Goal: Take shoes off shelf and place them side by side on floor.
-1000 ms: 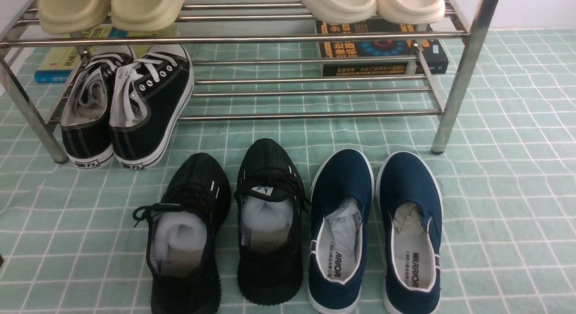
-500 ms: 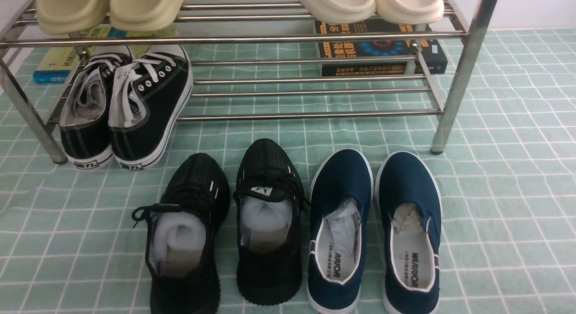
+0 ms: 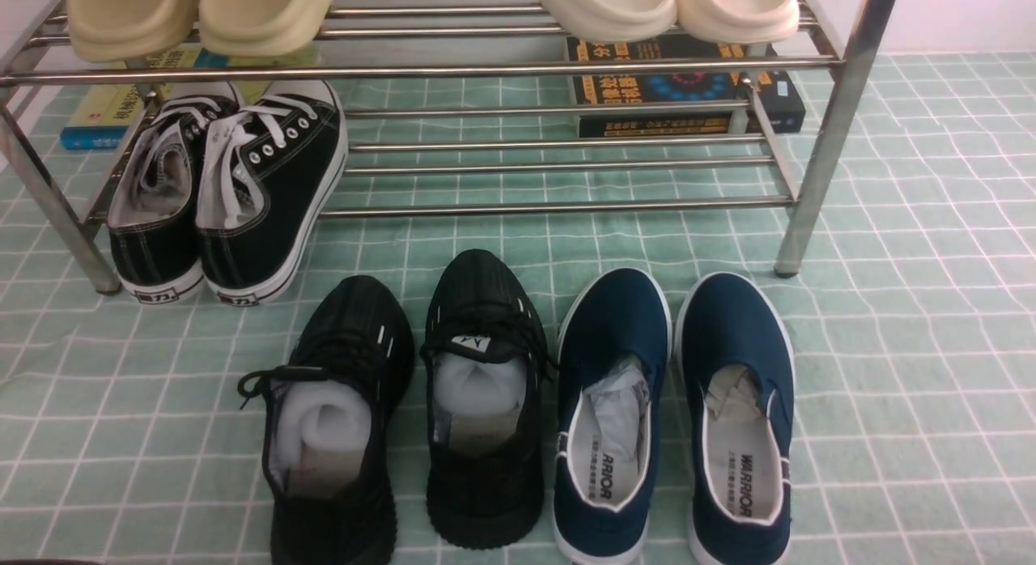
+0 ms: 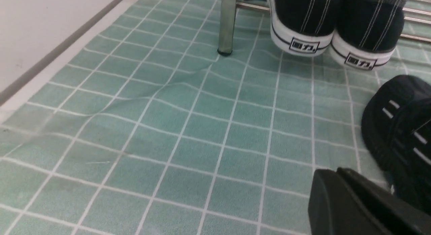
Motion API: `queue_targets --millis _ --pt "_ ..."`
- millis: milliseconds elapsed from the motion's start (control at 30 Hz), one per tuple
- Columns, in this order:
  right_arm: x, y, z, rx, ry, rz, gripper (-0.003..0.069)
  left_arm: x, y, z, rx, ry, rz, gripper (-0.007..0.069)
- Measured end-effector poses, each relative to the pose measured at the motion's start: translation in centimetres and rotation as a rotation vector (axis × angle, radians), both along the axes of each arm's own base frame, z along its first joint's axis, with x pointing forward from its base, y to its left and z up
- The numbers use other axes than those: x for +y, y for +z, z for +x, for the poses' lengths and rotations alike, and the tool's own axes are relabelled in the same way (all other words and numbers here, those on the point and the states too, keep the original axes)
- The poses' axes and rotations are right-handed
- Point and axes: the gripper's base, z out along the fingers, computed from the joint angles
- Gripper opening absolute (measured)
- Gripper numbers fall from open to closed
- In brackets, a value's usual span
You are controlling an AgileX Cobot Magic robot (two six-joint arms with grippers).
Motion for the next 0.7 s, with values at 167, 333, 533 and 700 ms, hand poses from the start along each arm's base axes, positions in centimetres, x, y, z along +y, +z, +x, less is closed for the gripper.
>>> queue_targets --millis 167,333,533,700 --pt "0.0 0.0 0.0 0.000 0.000 0.000 0.0237 -0.2 -0.9 0.2 0.031 -0.114 0.070 0.0035" --pt "0.0 0.0 0.0 0.000 0.000 0.000 0.0237 -0.3 -2.1 0.4 0.056 -0.163 0.089 0.0038" --pt "0.0 0.0 0.0 0.000 0.000 0.000 0.0237 -0.3 -3.2 0.7 0.030 -0.156 0.059 0.0046" --pt "0.0 0.0 0.0 0.000 0.000 0.001 0.0237 -0.3 -3.1 0.7 0.027 -0.153 0.052 0.0052"
